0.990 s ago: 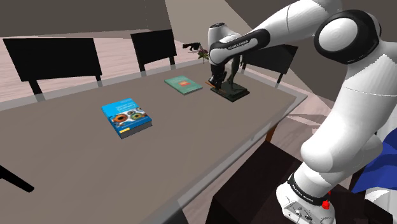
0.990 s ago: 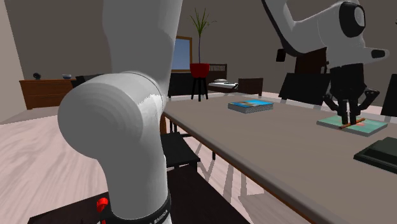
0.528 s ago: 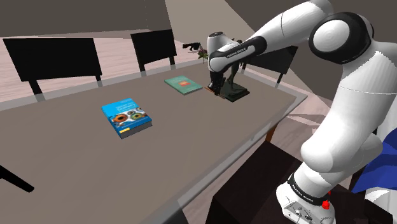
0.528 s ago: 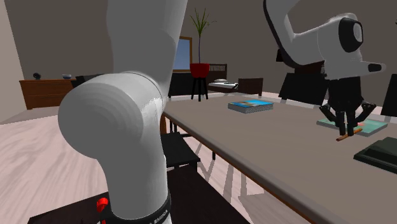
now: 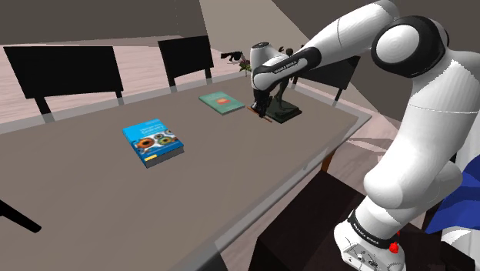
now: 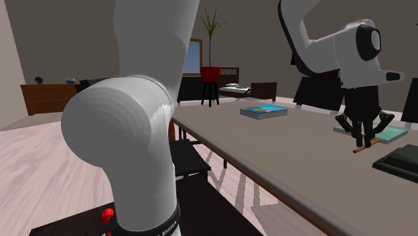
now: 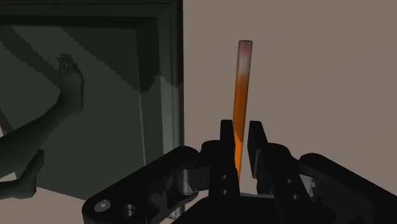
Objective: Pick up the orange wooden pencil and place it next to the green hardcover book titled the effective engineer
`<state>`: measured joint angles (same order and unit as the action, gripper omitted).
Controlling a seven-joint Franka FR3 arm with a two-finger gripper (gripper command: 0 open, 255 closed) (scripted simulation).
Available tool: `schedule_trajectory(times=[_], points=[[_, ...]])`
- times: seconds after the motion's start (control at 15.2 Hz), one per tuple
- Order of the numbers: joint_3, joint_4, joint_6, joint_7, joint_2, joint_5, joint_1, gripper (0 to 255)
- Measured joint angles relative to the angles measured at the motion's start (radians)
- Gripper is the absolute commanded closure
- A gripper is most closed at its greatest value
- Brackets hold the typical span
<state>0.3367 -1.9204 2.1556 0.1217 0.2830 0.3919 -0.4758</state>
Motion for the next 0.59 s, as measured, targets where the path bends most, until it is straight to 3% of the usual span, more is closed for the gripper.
schedule_trajectory(times=[0.07,0.59], points=[[0.000,0.000,0.000,0.000,0.000,0.000,0.000,0],[0.007,0.009,-0.029,-0.008,-0.022,-0.014,0.001,0]])
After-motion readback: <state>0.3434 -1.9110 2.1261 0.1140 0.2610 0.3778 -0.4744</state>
